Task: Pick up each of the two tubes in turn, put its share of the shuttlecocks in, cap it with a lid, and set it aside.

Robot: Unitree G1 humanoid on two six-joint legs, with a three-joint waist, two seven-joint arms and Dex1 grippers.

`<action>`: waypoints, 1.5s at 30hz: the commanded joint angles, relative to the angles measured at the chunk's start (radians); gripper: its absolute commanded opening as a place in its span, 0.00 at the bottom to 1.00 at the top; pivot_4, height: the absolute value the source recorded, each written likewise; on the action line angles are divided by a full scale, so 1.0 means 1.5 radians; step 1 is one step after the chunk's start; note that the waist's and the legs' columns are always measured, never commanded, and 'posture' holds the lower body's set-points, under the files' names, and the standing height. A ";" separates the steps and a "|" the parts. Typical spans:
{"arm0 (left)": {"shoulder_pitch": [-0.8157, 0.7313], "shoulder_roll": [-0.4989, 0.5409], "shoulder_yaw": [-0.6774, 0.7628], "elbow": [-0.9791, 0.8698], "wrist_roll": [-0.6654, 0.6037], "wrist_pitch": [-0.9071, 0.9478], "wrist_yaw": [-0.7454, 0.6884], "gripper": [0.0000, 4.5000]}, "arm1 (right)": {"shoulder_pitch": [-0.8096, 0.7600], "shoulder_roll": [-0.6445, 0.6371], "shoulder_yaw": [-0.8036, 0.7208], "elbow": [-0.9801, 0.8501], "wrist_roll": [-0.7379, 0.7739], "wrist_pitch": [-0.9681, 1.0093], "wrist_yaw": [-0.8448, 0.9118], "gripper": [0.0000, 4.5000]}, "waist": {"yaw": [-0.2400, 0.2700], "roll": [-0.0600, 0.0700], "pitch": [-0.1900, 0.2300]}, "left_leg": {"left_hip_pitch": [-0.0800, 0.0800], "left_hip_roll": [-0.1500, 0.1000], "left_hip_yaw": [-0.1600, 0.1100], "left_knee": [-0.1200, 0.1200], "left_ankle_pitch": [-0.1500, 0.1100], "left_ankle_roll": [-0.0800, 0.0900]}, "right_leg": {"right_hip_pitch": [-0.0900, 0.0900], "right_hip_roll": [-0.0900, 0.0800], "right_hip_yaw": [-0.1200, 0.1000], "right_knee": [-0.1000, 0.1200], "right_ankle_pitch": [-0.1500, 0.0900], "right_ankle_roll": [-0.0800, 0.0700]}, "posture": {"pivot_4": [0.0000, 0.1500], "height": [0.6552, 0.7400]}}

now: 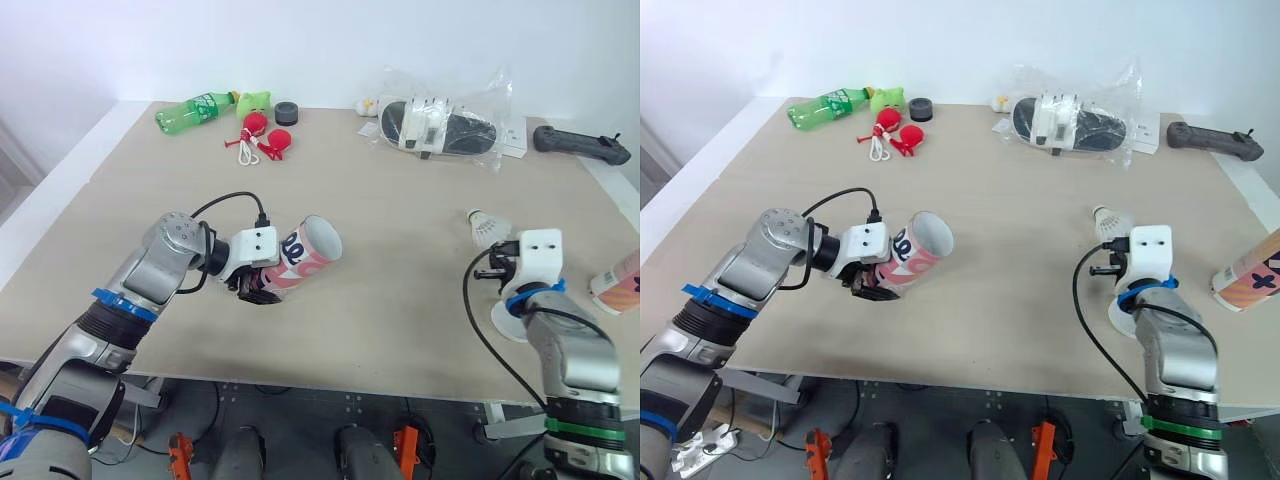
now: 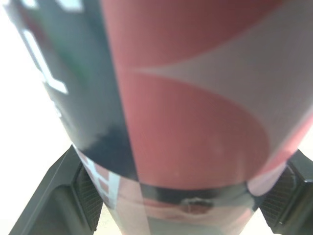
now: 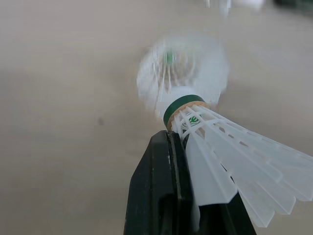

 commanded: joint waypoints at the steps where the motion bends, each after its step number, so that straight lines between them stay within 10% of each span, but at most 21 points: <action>1: -0.006 0.000 0.006 0.000 -0.003 -0.007 0.001 0.81 | -0.005 -0.058 -0.061 -0.116 0.083 -0.019 0.101 0.01 | -0.001 0.000 0.000 | 0.000 0.000 0.000 0.000 0.000 0.000 | 0.000 0.000 0.000 0.000 0.000 0.000 | 1.00 1.00; 6: -0.012 -0.008 0.001 0.009 -0.004 -0.008 -0.001 0.81 | -0.088 -0.135 0.002 -0.241 0.228 0.039 0.245 0.01 | -0.005 0.001 0.000 | 0.001 0.000 0.000 0.000 0.000 0.000 | 0.001 0.000 0.000 0.000 0.001 0.000 | 1.00 1.00; 22: -0.017 -0.017 0.002 0.016 0.000 -0.011 0.002 0.81 | -0.304 -0.149 0.415 -0.193 0.095 -0.008 0.440 0.01 | -0.002 0.000 0.001 | 0.000 0.000 0.000 0.000 0.001 0.001 | -0.001 0.000 0.000 0.000 0.001 0.000 | 1.00 1.00; 33: -0.018 -0.022 0.001 0.021 0.002 -0.014 0.005 0.81 | -0.341 -0.108 0.364 -0.186 0.107 0.017 0.449 0.98 | -0.002 0.000 0.001 | 0.000 0.000 0.000 0.000 0.001 0.001 | -0.001 0.000 0.000 0.000 0.001 0.000 | 1.00 1.00; 45: -0.010 -0.021 0.005 0.019 -0.002 -0.012 0.014 0.81 | -0.069 -0.175 -0.013 -0.199 0.188 0.164 0.305 0.98 | 0.001 0.000 0.001 | 0.000 0.000 0.000 0.000 0.001 0.002 | 0.000 0.000 -0.001 0.000 0.000 -0.001 | 1.00 1.00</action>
